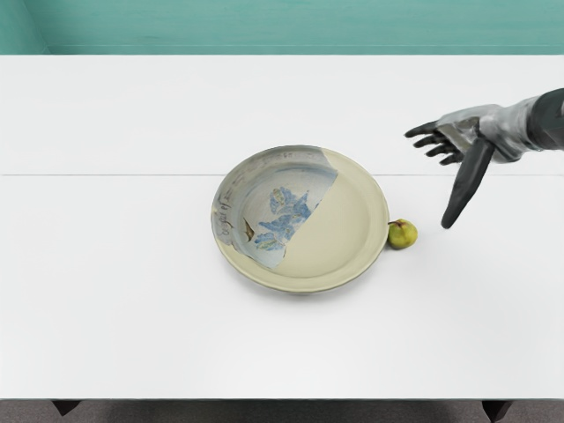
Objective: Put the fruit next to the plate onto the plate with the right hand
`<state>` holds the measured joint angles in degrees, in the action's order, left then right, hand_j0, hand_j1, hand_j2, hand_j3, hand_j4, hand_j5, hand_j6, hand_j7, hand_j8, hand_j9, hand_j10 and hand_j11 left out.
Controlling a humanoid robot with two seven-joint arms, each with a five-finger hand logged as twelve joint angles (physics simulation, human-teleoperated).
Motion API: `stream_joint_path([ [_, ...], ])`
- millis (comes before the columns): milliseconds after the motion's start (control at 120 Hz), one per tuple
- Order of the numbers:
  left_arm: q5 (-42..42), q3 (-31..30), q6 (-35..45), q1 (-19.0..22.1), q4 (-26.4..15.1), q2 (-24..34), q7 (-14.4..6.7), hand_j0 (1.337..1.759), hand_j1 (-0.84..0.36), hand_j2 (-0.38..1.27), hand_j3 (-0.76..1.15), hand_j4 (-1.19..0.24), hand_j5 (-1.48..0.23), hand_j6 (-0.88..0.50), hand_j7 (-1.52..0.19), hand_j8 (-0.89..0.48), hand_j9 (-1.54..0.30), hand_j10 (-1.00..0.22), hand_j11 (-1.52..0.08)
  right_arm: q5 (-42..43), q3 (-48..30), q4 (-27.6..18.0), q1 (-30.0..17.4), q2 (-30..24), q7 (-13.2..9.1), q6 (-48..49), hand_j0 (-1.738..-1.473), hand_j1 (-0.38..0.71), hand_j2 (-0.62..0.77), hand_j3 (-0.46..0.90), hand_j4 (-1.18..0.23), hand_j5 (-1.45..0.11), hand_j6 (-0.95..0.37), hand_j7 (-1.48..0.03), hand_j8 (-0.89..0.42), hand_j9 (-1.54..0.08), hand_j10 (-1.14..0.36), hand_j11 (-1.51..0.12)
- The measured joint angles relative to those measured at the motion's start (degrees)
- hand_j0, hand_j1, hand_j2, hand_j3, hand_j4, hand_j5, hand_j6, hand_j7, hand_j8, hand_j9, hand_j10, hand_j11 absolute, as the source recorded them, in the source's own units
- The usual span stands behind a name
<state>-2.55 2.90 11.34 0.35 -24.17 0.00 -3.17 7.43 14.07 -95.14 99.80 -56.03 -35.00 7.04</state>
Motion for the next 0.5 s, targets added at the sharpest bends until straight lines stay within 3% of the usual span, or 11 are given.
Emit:
stream_joint_path([
  [208, 0.0, 0.0, 0.0, 0.0, 0.0, 0.0, 0.0, 1.658, 0.34, 0.0, 0.0, 0.0, -0.01, 0.0, -0.01, 0.0, -0.01, 0.0, -0.01, 0.33, -2.27, 1.2, -1.11, -3.35, 0.0, 4.95, -1.658, -0.35, 0.0, 0.0, 0.0, 0.0, 0.0, 0.0, 0.0, 0.0, 0.0, 0.0],
  [292, 0.01, 0.01, 0.0, 0.0, 0.0, 0.0, 0.01, 1.658, 0.34, 0.0, 0.0, 0.0, -0.01, 0.0, -0.01, 0.0, -0.01, 0.0, -0.01, 2.03, -2.52, 1.87, -4.59, 0.76, 0.0, 1.11, -1.658, -0.35, 0.0, 0.0, 0.0, 0.0, 0.0, 0.0, 0.0, 0.0, 0.0, 0.0],
  [408, 0.0, 0.0, 0.0, 0.0, 0.0, 0.0, 0.0, 1.658, 0.34, 0.0, 0.0, 0.0, -0.01, 0.0, -0.01, 0.0, -0.01, 0.0, -0.01, 5.96, -2.64, 2.29, -9.7, 10.59, 0.0, -8.85, -1.658, -0.35, 0.0, 0.0, 0.0, 0.0, 0.0, 0.0, 0.0, 0.0, 0.0, 0.0],
  [500, 0.0, 0.0, 0.0, 0.0, 0.0, 0.0, 0.01, 1.658, 0.34, 0.0, 0.0, 0.0, -0.01, 0.0, -0.01, 0.0, -0.01, 0.0, -0.01, 8.13, -2.69, 2.41, -11.78, 14.51, 0.0, -15.08, -1.658, -0.35, 0.0, 0.0, 0.0, 0.0, 0.0, 0.0, 0.0, 0.0, 0.0, 0.0],
])
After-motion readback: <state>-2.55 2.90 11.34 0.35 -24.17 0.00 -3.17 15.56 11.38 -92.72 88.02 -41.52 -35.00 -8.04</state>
